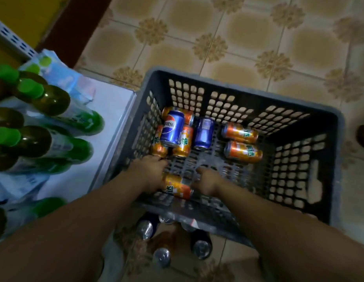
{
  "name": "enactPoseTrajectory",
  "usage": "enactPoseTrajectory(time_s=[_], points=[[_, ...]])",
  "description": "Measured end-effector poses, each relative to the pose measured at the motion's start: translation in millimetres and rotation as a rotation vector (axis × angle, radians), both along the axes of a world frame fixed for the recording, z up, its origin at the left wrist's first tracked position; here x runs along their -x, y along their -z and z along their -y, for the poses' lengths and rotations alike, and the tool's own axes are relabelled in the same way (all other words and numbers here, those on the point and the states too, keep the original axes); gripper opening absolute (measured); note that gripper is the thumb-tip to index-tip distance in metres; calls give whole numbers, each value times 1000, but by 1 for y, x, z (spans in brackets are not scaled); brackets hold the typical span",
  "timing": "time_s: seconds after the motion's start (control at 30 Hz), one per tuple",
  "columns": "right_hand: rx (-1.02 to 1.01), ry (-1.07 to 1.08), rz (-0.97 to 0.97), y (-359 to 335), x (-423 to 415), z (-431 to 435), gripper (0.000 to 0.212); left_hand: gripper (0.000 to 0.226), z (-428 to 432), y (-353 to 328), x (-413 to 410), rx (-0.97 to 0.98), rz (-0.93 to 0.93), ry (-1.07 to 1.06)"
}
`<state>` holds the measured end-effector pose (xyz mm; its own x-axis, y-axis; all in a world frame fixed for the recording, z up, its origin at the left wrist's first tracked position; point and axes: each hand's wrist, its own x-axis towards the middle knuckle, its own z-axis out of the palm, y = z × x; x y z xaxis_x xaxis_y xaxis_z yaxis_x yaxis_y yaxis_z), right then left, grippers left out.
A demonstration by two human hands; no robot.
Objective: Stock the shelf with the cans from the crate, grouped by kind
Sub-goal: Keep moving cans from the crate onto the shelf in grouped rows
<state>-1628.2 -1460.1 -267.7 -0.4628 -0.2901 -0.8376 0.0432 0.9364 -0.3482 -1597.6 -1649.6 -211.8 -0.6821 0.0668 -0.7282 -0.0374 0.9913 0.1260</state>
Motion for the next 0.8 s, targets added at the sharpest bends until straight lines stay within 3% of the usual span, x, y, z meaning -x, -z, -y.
enactPoseTrajectory(time_s=[0.1,0.33,0.5,0.73,0.8], points=[[21,-43,101,40,-12,25,78,58,13,27,-6,-53,37,-62],[-34,-168,34,71,-22,39,73,55,25,44,-26,-152,57,-228],[-80,-126,26,68,-36,35,89,60,23,34,-36,-187,107,-347],[-2,-28,-9,68,-17,30,58,71,30,35,-26,-203,116,-434],[61,115,17,54,-18,18,48,72,29,30,-29,-235,125,-504]])
